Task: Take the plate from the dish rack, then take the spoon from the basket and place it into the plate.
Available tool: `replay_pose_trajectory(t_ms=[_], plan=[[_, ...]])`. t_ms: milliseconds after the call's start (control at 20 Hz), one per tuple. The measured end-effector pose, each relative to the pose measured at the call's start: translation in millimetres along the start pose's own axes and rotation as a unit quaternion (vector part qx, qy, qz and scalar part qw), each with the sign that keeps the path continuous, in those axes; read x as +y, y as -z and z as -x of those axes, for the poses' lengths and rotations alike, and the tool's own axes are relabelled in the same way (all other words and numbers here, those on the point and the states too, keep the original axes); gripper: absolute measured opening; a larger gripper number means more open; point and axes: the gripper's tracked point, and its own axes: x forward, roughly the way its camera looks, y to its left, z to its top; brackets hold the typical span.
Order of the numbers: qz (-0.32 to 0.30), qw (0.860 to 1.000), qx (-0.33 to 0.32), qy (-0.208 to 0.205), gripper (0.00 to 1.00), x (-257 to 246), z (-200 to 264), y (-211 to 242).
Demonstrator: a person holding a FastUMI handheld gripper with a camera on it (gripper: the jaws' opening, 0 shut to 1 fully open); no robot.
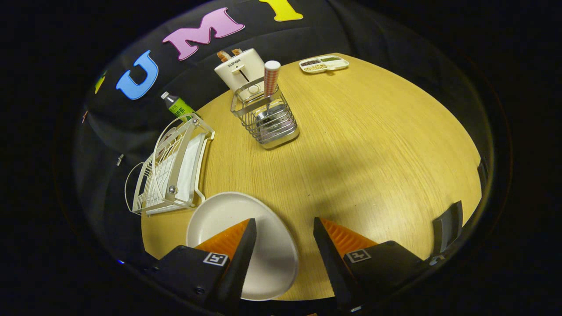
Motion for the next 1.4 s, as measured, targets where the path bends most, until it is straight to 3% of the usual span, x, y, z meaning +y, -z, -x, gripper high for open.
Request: replay_pose_trajectory(t_ms=[50,100,350,700,900,1200,1400], plan=[[0.006,1.000,-0.007,0.005,0.86,-3,4,-5],[0.010,1.000,-0.012,0.005,0.98,-3,5,-8],[0.068,0.996,-0.059,0.001,0.99,10,50,-43],[0.191,0.969,-0.156,0.002,0.99,35,120,-162],[0.214,0.968,-0.132,0.007,0.99,26,96,-193],[0.249,0.966,-0.073,0.007,0.98,17,38,-195],[0.271,0.962,-0.028,0.000,0.90,17,2,-182]])
